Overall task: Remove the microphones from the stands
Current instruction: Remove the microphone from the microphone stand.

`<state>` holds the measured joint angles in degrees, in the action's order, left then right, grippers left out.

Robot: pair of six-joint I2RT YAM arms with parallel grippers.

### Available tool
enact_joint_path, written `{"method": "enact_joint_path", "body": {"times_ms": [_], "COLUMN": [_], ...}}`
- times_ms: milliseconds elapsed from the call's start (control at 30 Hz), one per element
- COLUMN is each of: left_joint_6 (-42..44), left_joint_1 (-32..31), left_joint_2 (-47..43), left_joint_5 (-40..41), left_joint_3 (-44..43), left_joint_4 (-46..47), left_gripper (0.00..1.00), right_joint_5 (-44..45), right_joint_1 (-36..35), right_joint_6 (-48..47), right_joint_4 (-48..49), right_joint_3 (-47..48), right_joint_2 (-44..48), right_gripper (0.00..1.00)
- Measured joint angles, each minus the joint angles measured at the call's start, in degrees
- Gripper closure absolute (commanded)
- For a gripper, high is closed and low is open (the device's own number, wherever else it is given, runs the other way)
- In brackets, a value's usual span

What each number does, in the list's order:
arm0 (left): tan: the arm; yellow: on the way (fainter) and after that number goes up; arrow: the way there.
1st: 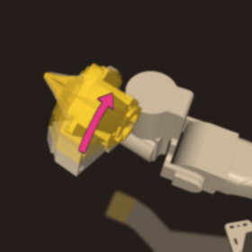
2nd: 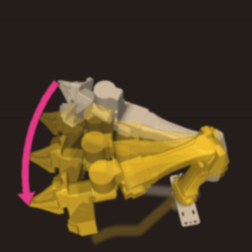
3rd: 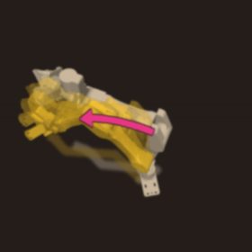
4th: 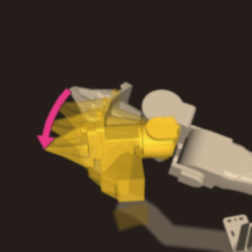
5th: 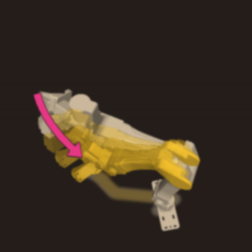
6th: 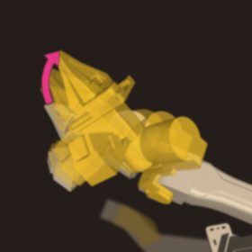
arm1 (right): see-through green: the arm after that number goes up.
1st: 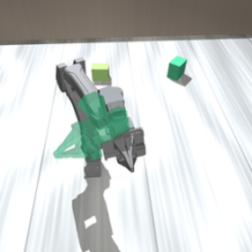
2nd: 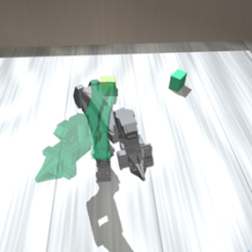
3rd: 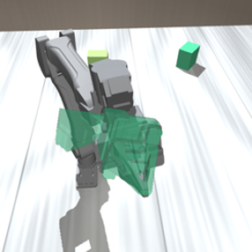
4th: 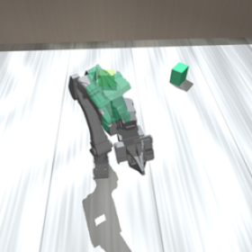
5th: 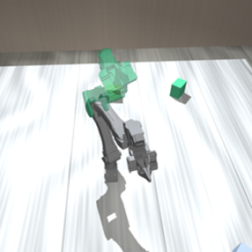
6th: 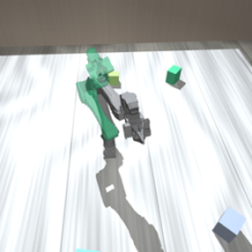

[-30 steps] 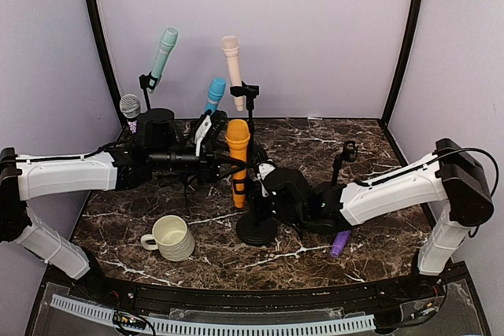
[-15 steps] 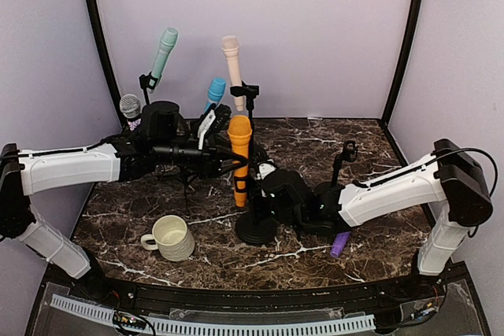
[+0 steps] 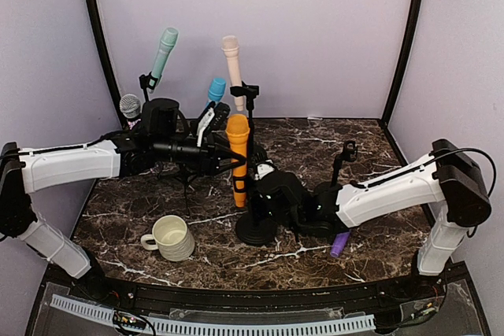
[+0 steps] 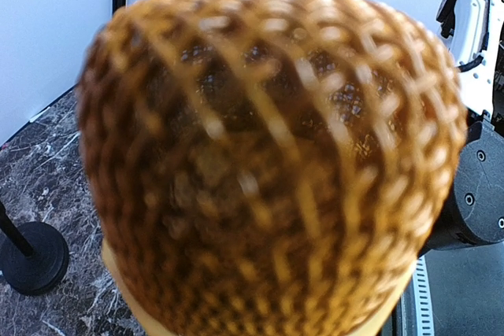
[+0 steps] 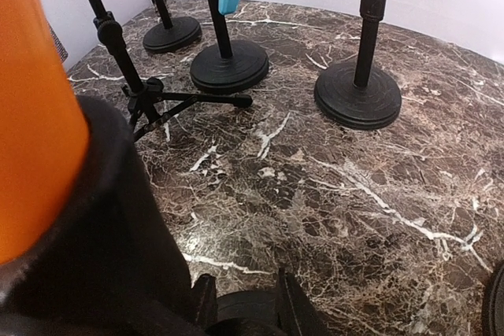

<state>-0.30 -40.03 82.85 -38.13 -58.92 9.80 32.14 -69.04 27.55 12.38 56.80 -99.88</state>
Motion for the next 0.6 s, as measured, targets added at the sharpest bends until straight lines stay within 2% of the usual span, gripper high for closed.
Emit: {"method": "enact_joint_path", "body": {"times_ms": [167, 400, 600], "left_joint_6": [1.9, 8.6, 10.8], "left_joint_1": [-0.2, -3.7, -4.5], "left_joint_2": [-0.1, -3.1, -4.3], "left_joint_5": [0.3, 7.2, 9.2], "left_joint_3": [0.1, 1.5, 1.8], "left_joint_4": [0.0, -1.4, -2.7], "left_gripper": [1.0, 1.0, 1.0], "right_joint_5": [-1.5, -5.9, -6.7], "right_joint_1": [0.6, 1.8, 1.9], "right_joint_6": [1.5, 1.6, 1.5], "right_joint_4": [-1.1, -4.0, -6.0], "right_joint_3": [0.7, 2.4, 3.5], "right_joint_2": [0.0, 0.0, -0.5], "right_gripper": [1.0, 1.0, 1.0]}}
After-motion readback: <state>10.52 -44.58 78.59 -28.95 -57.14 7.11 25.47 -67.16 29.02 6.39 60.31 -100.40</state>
